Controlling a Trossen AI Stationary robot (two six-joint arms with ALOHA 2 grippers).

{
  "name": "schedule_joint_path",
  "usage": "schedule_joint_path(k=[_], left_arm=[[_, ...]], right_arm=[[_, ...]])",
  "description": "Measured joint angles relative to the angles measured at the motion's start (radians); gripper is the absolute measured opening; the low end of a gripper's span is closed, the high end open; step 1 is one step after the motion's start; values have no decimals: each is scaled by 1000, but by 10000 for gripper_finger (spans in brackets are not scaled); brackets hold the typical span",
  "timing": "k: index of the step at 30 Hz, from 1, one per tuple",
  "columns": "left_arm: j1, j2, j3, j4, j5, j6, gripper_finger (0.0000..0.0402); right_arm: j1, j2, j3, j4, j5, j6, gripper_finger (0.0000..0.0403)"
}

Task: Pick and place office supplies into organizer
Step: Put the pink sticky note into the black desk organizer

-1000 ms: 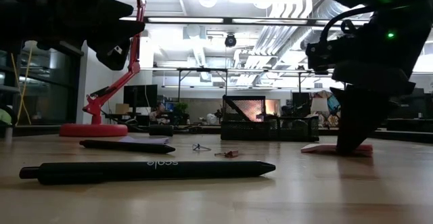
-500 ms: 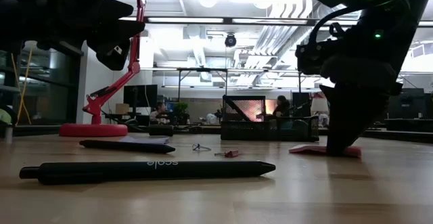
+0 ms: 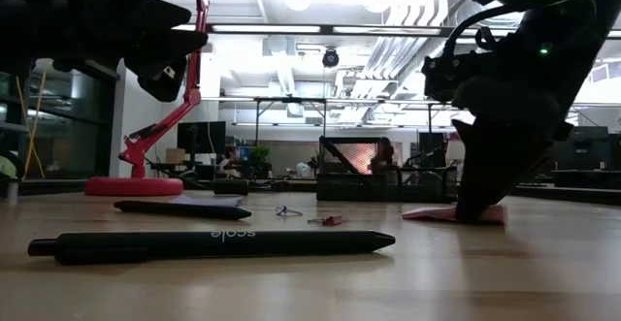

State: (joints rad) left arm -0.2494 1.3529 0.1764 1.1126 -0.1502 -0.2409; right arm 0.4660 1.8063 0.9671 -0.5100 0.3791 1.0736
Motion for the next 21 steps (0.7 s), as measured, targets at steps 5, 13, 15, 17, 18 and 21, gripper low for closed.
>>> schedule_joint_path(k=[5,13,15,17,18,21], left_arm=[[0,0,0,-3,0,0,117],[0,0,0,-8,0,0,117],[0,0,0,-8,0,0,117],[0,0,0,-8,0,0,117],[0,0,0,-8,0,0,117],[0,0,0,-8,0,0,117]], right_arm=[[2,2,-1,18,39,-1,327],[1,3,-3,17,98,2,327],[1,3,-3,17,119,2,327],[1,3,-3,19,137,3,327],[1,3,-3,22,145,3,327],[1,3,-3,32,166,3,327]])
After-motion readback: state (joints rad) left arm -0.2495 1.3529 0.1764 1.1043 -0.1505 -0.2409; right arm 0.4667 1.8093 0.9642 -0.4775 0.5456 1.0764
